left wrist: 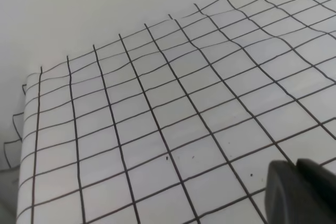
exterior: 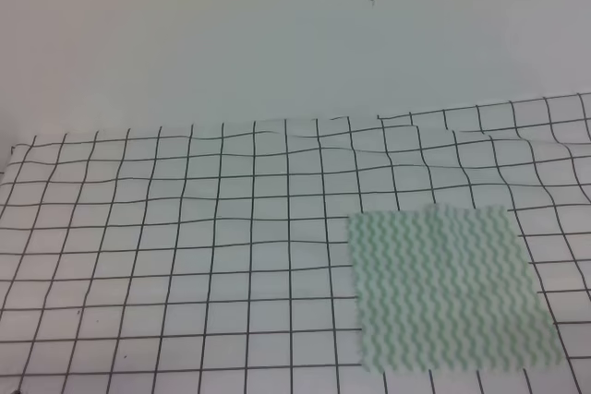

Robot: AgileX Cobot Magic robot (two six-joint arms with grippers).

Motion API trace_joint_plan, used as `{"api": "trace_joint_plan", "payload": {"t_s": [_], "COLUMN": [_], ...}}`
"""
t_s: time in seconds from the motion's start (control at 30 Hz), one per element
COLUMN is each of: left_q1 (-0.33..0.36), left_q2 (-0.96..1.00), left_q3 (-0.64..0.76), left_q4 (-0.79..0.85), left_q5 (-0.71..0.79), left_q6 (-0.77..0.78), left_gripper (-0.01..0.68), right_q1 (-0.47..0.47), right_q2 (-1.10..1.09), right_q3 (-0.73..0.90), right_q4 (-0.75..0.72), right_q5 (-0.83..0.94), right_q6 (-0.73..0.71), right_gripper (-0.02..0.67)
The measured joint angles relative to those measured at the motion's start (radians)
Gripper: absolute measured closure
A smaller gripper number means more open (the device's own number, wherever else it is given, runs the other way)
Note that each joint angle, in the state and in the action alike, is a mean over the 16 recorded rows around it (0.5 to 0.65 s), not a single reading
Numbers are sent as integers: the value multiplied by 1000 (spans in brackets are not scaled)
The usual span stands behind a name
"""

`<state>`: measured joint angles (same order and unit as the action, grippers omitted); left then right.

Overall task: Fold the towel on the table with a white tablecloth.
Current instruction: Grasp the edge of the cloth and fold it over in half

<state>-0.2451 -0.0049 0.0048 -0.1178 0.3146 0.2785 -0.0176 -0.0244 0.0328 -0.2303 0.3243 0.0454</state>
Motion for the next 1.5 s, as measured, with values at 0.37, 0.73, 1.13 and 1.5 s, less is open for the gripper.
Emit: {"api": "trace_joint_plan", "payload": {"t_s": [0.37,0.73,1.13,1.5], "left_q1": [0,0,0,0], "left_q2": [0,1,1,7], "left_q3": [0,-3,-3,-73], "left_q4": [-181,-736,-1218,-1296], "left_q5": [-63,-184,-209,-133], "left_q6": [0,-8,-7,295], "left_gripper": [673,673,673,673], "right_q1": [0,0,1,2], "right_q2": [0,1,1,8], "right_q3": [0,0,-11,-193], "right_q4": [272,597,670,548], "right_q5": [-167,-461,-517,-224], "right_q6": [93,202,275,164], "right_gripper": [652,652,652,652]}}
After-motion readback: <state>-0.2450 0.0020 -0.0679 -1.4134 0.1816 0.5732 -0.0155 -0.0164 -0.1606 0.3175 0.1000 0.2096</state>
